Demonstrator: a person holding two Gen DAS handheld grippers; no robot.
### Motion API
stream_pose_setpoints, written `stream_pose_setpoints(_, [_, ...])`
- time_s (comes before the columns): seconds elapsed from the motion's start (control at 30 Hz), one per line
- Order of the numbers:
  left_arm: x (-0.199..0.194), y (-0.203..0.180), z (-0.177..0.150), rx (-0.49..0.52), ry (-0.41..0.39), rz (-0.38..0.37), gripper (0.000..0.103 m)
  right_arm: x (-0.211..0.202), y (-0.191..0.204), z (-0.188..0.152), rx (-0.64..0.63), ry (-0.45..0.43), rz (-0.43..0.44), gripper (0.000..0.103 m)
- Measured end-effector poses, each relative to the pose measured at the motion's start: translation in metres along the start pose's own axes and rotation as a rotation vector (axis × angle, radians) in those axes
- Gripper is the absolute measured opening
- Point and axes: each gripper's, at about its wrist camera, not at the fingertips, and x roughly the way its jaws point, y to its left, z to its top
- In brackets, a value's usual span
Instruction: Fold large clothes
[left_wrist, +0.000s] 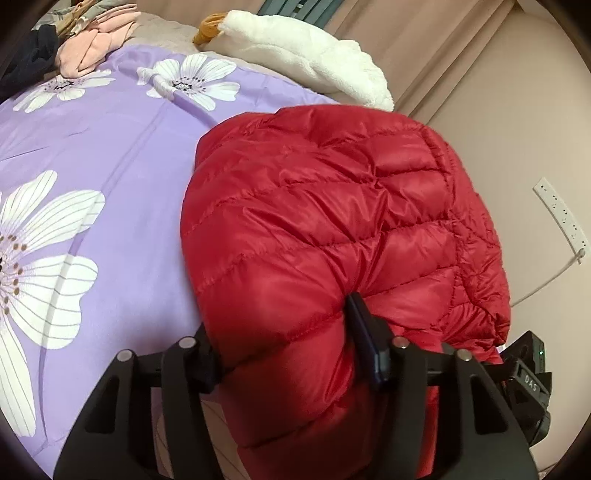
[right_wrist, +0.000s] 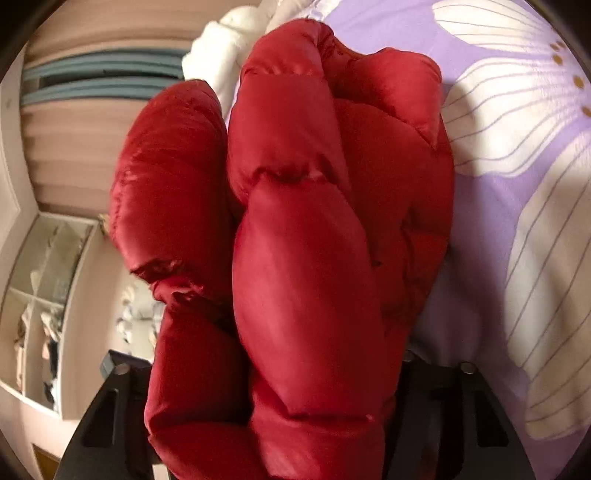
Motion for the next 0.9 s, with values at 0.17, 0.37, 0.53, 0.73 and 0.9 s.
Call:
stream_pose_setpoints(0.17, [-0.019, -0.016, 0.006, 0.047, -0.055, -0.031, 0.051, -0.020, 0.021, 0.006, -0.067, -0.040, 0.035, 0.050])
stream_pose_setpoints(0.37, [-0.059, -0.039, 0.025, 0.075, -0.157, -0.096, 0.050, -0.052, 0.076, 0.007, -0.221, -0.105, 0.053, 0.050])
stream_pose_setpoints(0.53, [-0.111, -0.065, 0.044, 0.136, -0.280, -0.140, 0.050, -0.071, 0.124, 0.003, -0.360, -0.184, 0.092, 0.050])
stream_pose_setpoints(0.73, [-0.168, -0.083, 0.070, 0.180, -0.383, -0.166, 0.051, -0.087, 0.181, -0.001, -0.467, -0.236, 0.171, 0.050])
stream_pose_setpoints(0.9, [-0.213, -0.084, 0.082, 0.201, -0.458, -0.156, 0.051, -0.089, 0.216, -0.013, -0.549, -0.259, 0.206, 0.050])
